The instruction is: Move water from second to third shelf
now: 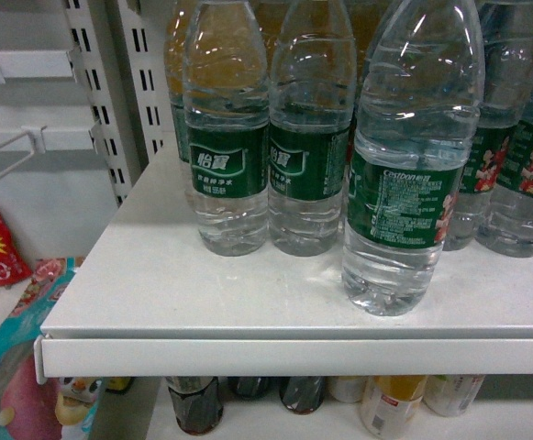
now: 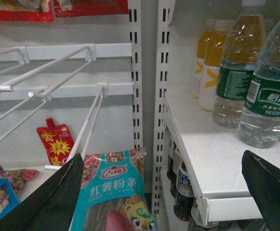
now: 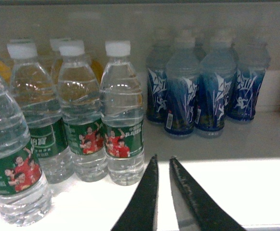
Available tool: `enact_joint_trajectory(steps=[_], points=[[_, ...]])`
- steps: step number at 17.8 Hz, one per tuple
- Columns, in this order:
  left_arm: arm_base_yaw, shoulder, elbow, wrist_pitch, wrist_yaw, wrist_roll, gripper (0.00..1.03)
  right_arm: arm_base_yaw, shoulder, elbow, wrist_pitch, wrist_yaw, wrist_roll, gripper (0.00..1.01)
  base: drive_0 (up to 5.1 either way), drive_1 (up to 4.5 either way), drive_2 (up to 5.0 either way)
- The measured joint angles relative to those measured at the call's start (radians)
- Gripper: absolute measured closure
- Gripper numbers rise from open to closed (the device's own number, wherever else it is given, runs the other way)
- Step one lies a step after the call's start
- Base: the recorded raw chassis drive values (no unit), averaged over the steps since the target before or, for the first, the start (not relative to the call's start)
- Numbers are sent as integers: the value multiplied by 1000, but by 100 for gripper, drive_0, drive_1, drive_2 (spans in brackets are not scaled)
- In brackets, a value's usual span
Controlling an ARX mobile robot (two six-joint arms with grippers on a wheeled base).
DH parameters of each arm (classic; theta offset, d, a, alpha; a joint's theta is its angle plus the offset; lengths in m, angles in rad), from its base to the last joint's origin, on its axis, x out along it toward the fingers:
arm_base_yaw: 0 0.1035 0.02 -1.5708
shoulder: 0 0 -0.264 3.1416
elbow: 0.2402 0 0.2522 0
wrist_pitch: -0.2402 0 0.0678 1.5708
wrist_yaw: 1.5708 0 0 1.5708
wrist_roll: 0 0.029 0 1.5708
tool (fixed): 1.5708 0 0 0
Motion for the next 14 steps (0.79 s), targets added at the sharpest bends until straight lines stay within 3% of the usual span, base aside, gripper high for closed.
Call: enact_joint_trajectory(steps=[1, 2, 14], points=[[0, 0, 0, 0, 0, 0, 5, 3, -19, -17, -6, -5, -3, 95, 0, 0, 0], [0, 0, 0, 0, 0, 0, 5, 5, -34, -43, -22, -5, -6, 99, 0, 0, 0], [0, 0, 0, 0, 0, 0, 5, 5, -128, -93, -63, -5, -7, 99, 0, 0, 0]])
